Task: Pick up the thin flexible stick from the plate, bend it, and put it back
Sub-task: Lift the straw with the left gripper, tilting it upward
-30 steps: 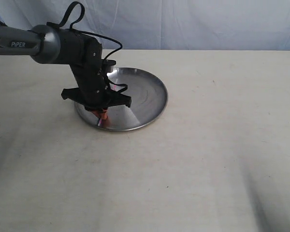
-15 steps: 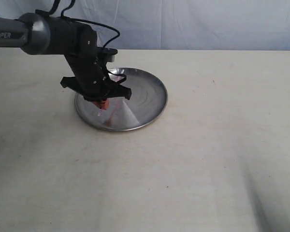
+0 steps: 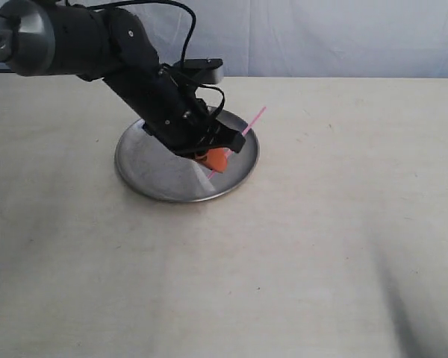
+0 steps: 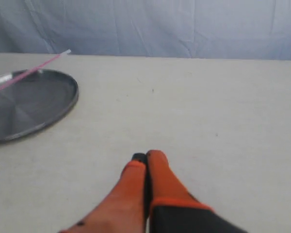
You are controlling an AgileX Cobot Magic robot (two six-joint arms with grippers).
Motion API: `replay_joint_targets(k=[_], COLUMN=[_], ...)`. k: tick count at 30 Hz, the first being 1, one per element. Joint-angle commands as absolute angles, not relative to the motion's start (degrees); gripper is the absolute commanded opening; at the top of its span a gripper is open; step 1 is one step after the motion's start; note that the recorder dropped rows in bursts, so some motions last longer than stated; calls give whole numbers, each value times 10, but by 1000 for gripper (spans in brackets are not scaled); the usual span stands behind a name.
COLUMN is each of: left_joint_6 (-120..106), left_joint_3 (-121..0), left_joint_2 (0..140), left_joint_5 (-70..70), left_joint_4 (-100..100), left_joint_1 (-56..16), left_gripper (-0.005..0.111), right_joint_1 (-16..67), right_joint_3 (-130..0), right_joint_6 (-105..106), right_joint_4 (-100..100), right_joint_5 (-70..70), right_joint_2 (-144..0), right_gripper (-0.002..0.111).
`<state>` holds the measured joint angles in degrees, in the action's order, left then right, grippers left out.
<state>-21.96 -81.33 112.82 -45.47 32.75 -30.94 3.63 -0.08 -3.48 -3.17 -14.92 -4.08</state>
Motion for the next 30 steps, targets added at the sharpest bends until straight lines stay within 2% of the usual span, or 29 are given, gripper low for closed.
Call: replay_joint_targets(k=[1, 4, 6, 9, 13, 20, 22, 24, 28, 30], left_joint_6=[-317, -357, -364, -382, -452, -517, -517, -517, -517, -517], left_joint_3=[-764, -727, -703, -673, -636, -622, -622, -622, -622, -622], left_joint_2=[1073, 1039, 1015, 983, 947, 922, 921, 920, 915, 912], left_joint_5=[-448, -443, -428, -422, -427, -506, -518, -527, -528, -528], left_joint_4=[416, 456, 461, 490, 566, 628, 629, 629, 632, 632], left_joint_1=[-312, -308, -308, -308, -308, -308, -308, -308, -308, -308], left_gripper=[0, 0, 0, 0, 0, 0, 0, 0, 0, 0], right_joint_1=[34, 34, 34, 34, 34, 34, 34, 35, 35, 35], right_joint_3=[0, 0, 0, 0, -10, -72, -96, -121, -181, -208], right_joint_6=[-77, -157, -269, -315, -371, -274, -246, -224, -185, -168], right_joint_4=[107, 269, 359, 378, 380, 374, 377, 377, 382, 395], right_joint_5=[25, 137, 147, 115, -4, -54, -59, -67, -89, -107], right_joint_2=[-38, -38, -38, -39, -40, -102, -136, -169, -257, -302], right_gripper=[-1, -1, -1, -1, -1, -1, 6, 18, 51, 56])
